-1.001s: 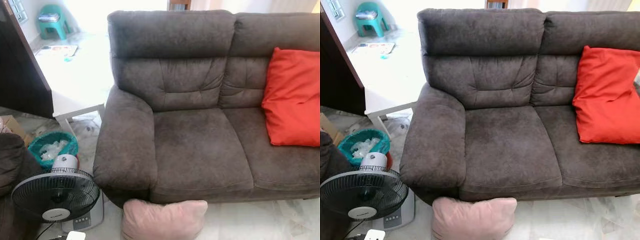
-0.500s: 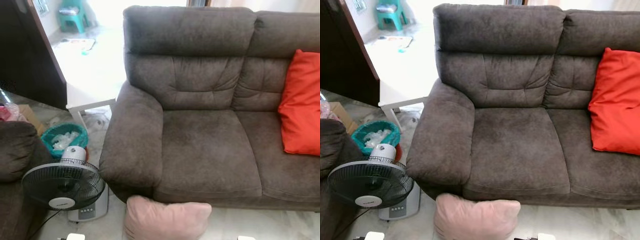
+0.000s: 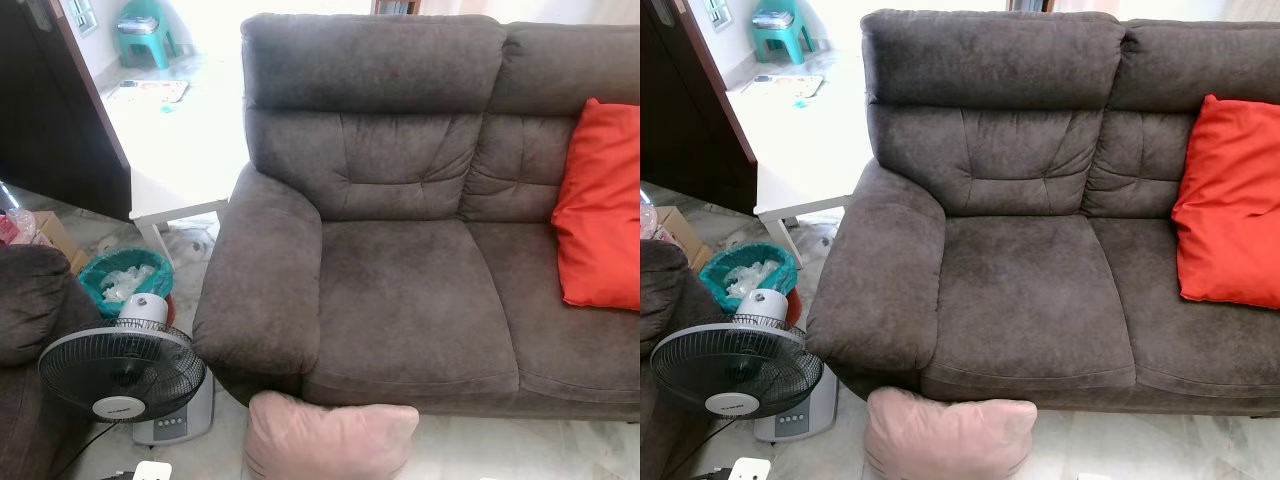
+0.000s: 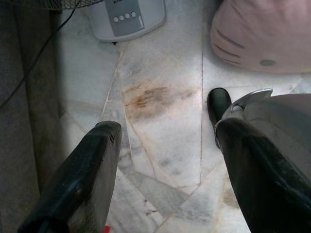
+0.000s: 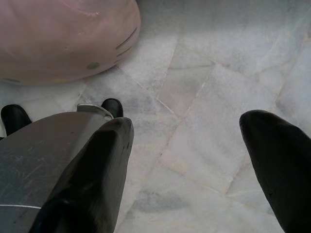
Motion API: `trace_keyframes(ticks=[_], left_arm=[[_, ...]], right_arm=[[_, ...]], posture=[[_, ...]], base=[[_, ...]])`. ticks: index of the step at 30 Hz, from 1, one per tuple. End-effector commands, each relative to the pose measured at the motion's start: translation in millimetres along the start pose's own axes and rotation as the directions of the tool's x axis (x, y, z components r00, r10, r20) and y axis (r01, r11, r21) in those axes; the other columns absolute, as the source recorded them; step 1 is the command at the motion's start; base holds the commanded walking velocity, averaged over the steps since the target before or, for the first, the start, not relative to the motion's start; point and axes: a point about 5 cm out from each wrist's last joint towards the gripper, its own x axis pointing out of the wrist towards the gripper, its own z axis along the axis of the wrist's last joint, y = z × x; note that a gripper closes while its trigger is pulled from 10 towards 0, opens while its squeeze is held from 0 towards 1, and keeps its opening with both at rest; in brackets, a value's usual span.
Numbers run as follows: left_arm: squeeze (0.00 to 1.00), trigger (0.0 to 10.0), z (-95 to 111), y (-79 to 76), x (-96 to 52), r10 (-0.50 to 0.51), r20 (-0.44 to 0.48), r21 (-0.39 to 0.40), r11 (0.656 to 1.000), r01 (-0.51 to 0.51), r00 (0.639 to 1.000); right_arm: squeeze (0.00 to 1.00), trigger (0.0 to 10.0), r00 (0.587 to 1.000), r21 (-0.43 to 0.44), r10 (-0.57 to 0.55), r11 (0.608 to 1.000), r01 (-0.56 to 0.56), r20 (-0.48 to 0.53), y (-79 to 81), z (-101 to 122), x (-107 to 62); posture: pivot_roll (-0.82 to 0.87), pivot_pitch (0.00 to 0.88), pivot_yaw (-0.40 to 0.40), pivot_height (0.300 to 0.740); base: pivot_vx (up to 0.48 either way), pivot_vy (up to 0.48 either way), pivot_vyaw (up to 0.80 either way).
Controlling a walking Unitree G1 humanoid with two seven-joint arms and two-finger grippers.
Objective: Move the pillow to the sofa from floor
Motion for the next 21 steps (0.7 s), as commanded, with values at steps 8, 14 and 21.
trace_keyframes(ticks=[8,14,21], left_arm=[[0.0,10.0,-2.0,-1.1,-0.6,-0.005,0.0,-0.006,1.0,0.005,1.0],[0.0,10.0,-2.2,-1.2,-0.5,-0.005,-0.005,-0.003,1.0,0.005,1.0],[0.0,10.0,-2.4,-1.5,-0.6,-0.007,-0.005,-0.001,1.0,0.007,1.0]], right_arm=[[0.0,10.0,1.0,0.009,-0.008,1.0,0.008,-0.009,-3.0,-1.8,-0.3],[0.0,10.0,1.0,0.009,-0.007,1.0,0.007,-0.009,-3.2,-1.6,-0.2],[0.0,10.0,1.0,0.008,-0.009,1.0,0.009,-0.008,-3.7,-1.8,-0.3]], posture=[[0.08,0.042,-0.041,0.74],[0.07,0.043,-0.041,0.74],[0.08,0.044,-0.043,0.74]], base=[[0.187,0.0,0.0],[0.293,0.0,0.0],[0.302,0.0,0.0]])
